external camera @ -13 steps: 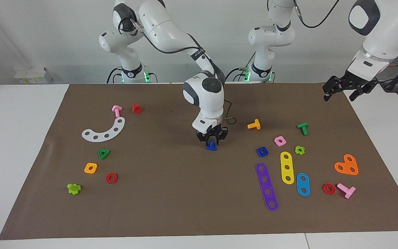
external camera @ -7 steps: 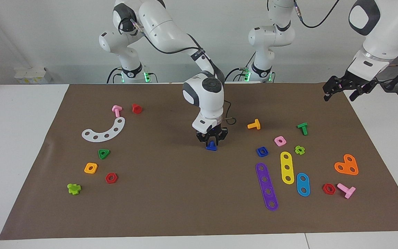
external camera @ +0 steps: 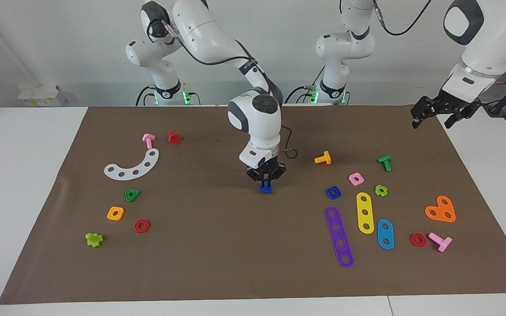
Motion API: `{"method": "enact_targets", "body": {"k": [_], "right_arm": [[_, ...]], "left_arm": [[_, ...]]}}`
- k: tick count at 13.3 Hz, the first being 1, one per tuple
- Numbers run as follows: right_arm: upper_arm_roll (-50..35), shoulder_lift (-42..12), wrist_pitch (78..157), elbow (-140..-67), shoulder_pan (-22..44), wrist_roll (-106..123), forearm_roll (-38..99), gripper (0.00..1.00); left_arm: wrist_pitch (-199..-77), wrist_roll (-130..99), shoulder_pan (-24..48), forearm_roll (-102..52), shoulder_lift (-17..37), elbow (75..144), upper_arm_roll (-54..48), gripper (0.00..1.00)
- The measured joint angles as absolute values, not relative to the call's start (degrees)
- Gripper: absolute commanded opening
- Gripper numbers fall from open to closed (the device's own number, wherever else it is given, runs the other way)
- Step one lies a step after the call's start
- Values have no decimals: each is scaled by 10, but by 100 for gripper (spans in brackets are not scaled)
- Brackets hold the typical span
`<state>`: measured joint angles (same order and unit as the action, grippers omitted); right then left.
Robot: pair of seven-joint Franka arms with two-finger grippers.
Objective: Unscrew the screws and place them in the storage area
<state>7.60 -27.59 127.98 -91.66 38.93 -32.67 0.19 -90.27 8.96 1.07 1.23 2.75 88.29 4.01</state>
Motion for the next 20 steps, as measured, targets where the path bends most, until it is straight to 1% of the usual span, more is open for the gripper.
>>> {"method": "enact_targets", "body": {"k": [2, 4, 6, 8, 10, 13, 18, 19, 20], "right_arm": [[77, -209, 1244, -950, 320, -251, 2, 0], [78, -146, 1233, -1019, 248, -165, 2, 0], [78, -118, 1249, -1083, 189, -98, 2, 0], [78, -117, 1288, -1128, 136, -31, 2, 0], [78, -118, 1324, -1163, 101, 5, 2, 0], [77, -123, 1360, -1190, 88, 9, 5, 0], [75, -128, 1373, -1200, 88, 9, 48, 0], [75, -129, 1377, -1202, 88, 9, 54, 3], [75, -130, 1380, -1203, 88, 9, 56, 90]], "left_arm": [[-903, 90, 11, 12, 27, 883, 40, 100], [-903, 90, 11, 12, 27, 883, 40, 100], [-903, 90, 11, 12, 27, 883, 40, 100], [-903, 90, 11, 12, 27, 883, 40, 100], [-903, 90, 11, 12, 27, 883, 40, 100], [-903, 90, 11, 12, 27, 883, 40, 100], [-903, 90, 11, 12, 27, 883, 40, 100], [-903, 90, 11, 12, 27, 883, 40, 100], [-903, 90, 11, 12, 27, 883, 40, 100]]}}
